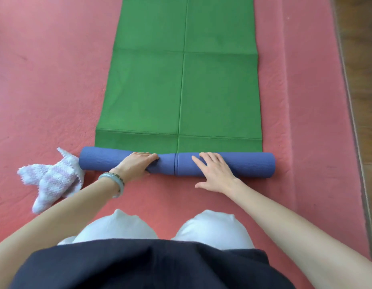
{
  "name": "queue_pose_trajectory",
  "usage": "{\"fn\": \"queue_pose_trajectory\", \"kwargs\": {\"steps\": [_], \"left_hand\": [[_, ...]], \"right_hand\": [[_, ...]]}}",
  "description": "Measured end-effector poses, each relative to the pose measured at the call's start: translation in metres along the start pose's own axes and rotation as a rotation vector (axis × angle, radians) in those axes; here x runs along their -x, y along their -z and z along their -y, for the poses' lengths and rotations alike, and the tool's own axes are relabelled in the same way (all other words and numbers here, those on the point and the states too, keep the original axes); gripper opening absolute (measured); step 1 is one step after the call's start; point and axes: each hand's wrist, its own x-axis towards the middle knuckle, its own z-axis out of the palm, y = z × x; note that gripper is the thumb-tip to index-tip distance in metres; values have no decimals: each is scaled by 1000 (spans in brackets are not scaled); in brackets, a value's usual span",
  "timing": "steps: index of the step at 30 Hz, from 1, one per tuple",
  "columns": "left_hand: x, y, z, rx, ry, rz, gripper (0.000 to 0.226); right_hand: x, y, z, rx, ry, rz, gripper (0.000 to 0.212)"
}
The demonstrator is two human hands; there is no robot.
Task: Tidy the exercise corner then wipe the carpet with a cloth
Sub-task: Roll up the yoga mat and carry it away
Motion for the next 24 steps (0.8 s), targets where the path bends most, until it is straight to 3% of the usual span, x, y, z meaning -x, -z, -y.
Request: {"fn": "queue_pose_trajectory", "kwargs": {"steps": [3, 8, 11, 14, 16, 19, 22, 24], "left_hand": [[-14, 14, 3, 155, 130, 80, 59], [-13, 12, 4, 103, 219, 24, 67], [-12, 11, 8, 74, 240, -125, 65], [-12, 5, 17, -36, 42, -349, 56], [-13, -4, 23, -157, -36, -331, 69], [-21, -14, 29, -260, -12, -235, 102], [-46, -6, 44, -282, -10, -325, 107], [-62, 7, 55, -256, -24, -363, 100]], "right_hand": [[1, 2, -6, 6, -70, 113, 99], [-34, 24, -9, -34, -95, 98, 65], [-58, 36, -19, -123, -156, 150, 50], [-81, 44, -36, -288, -226, 206, 49], [-95, 46, -44, -370, -257, 230, 50], [-108, 43, -53, -494, -297, 272, 52], [-115, 45, -62, -505, -347, 152, 49], [-115, 49, -62, -382, -341, -60, 43]]}}
